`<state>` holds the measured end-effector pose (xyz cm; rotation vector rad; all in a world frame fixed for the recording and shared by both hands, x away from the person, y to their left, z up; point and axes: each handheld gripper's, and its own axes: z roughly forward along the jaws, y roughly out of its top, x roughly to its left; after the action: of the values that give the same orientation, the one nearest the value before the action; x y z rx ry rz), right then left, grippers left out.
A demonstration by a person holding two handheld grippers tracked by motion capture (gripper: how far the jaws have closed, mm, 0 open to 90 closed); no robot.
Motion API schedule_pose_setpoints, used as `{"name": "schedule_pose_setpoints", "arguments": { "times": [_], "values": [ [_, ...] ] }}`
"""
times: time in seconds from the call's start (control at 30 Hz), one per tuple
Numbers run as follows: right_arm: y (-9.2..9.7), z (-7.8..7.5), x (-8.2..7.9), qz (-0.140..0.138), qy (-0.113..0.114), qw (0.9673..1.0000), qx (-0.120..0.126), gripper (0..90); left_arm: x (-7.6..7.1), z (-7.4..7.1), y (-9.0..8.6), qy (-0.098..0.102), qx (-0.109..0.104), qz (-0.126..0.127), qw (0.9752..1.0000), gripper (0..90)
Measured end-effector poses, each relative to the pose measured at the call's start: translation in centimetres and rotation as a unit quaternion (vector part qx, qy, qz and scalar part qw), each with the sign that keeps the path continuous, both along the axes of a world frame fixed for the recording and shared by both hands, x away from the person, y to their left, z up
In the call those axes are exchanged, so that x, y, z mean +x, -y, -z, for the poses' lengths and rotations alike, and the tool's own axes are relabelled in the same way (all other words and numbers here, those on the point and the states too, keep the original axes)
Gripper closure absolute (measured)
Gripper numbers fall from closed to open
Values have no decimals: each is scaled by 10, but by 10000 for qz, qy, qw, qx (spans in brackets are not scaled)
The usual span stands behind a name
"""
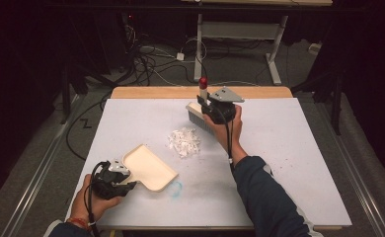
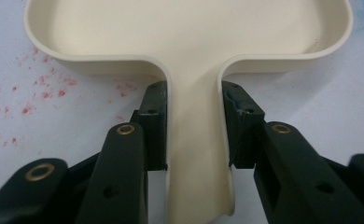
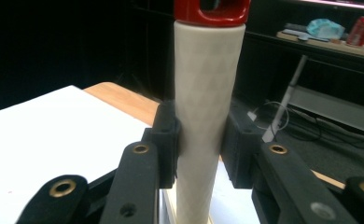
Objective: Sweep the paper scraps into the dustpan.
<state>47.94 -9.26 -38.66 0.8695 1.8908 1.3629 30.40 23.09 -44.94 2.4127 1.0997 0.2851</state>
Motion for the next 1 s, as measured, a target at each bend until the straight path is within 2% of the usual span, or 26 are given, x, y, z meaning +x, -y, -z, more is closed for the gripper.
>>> {"name": "schedule_pose_setpoints", "arguments": {
  "times": [0.03,0.07,0.13,0.2,0.37,0.47,0.5,0.53,0.73,0.77,1.0],
  "values": [
    [0,0,0,0,0,10000,0,704,0,0,0,7,3,1,10000,637],
    [-6,3,-4,-186,6,9998,24,704,0,0,0,-4,13,1,10000,637],
    [-9,3,-5,-219,-1,9998,10,704,1,1,0,-30,38,19,10000,637],
    [-18,6,-14,-434,-41,9990,-42,703,2,0,1,-41,45,21,10000,637],
    [-26,8,-25,-679,-8,9976,-159,700,6,-1,3,-90,82,48,9999,637],
    [-28,6,-34,-862,-53,9963,-18,702,9,-3,7,-88,123,51,9999,637],
    [-28,6,-34,-862,-53,9963,-18,702,10,-3,9,-100,181,75,9998,637],
    [-31,6,-40,-982,-106,9951,-18,702,12,-3,15,-102,253,112,9996,637],
    [-40,9,-52,-1045,-78,9944,-112,697,18,-3,19,-199,228,103,9995,637],
    [-42,9,-54,-1150,-95,9932,-126,696,18,-3,20,-219,224,96,9995,637],
    [-52,7,-65,-1402,-148,9899,-149,697,22,-2,21,-269,188,57,9994,637]
  ]
}}
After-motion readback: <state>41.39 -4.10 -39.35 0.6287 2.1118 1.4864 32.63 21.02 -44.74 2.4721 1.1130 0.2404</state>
